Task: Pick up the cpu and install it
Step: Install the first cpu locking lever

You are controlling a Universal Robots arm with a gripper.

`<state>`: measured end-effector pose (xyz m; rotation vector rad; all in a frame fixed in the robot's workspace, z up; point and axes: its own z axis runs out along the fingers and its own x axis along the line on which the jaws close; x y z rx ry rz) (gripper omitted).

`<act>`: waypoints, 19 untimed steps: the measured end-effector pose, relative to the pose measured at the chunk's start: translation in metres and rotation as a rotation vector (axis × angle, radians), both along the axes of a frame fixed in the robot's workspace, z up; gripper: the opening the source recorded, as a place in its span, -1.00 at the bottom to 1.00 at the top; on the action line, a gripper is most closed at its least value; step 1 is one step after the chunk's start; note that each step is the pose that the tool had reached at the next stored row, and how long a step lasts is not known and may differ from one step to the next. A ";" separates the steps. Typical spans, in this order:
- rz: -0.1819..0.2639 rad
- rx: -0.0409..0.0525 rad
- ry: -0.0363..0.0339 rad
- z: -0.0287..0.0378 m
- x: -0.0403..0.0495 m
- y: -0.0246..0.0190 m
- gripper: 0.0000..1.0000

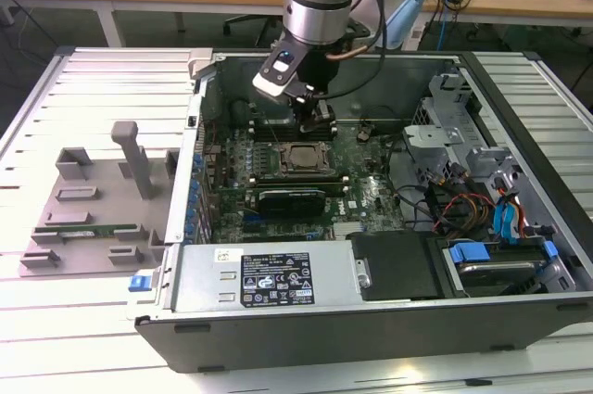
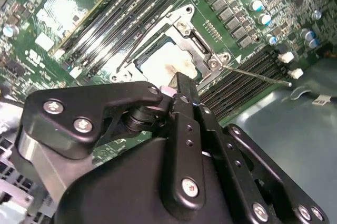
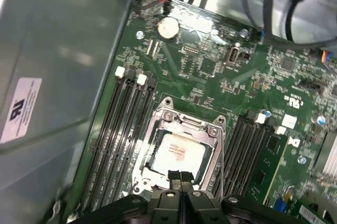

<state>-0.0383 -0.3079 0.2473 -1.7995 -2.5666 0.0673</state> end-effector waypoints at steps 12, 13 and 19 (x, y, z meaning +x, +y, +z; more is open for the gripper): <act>0.192 0.0000 -0.0001 0.0000 0.0000 0.0000 -0.79; 0.204 0.0000 0.0000 0.0000 0.0000 0.0000 -0.79; 0.283 0.0000 0.0000 0.0000 0.0000 0.0000 -0.79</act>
